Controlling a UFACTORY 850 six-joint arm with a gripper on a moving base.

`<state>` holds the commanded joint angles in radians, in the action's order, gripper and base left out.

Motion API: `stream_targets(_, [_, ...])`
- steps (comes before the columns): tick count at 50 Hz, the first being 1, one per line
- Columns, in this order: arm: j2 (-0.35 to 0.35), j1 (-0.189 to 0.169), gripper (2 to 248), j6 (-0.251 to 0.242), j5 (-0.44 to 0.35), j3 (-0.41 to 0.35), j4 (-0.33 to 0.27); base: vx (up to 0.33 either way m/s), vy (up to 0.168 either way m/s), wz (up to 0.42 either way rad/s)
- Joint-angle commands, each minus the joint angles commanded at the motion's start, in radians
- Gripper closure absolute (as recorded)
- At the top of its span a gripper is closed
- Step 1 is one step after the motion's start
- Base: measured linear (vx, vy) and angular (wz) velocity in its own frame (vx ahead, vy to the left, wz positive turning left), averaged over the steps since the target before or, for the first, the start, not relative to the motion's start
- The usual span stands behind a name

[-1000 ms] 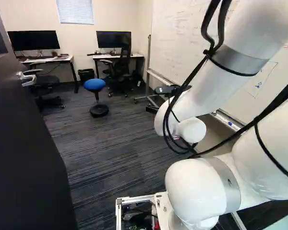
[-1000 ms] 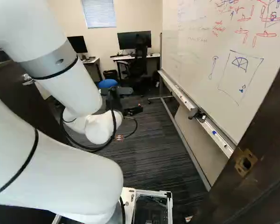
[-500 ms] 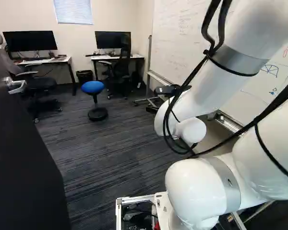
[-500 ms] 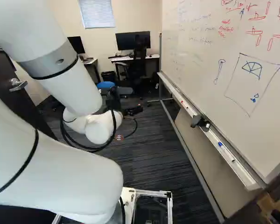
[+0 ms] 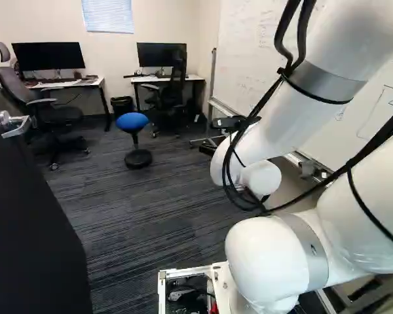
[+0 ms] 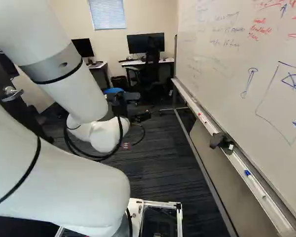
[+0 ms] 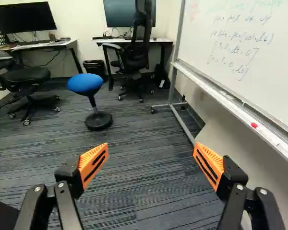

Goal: Open the door and move inside

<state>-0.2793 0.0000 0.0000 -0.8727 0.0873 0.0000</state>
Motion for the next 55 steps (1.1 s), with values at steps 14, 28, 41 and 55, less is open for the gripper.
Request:
stream_targets(14, [0.0,0.0,3,0.0,0.0,0.0,0.0,0.173,0.039,0.198])
stream_targets(28, [0.0,0.0,3,0.0,0.0,0.0,0.0,0.187,0.048,0.197])
stream_targets(41, [0.0,0.0,3,0.0,0.0,0.0,0.0,0.211,0.05,0.213])
stream_targets(55, [0.0,0.0,3,0.0,0.0,0.0,0.0,0.213,0.024,0.07])
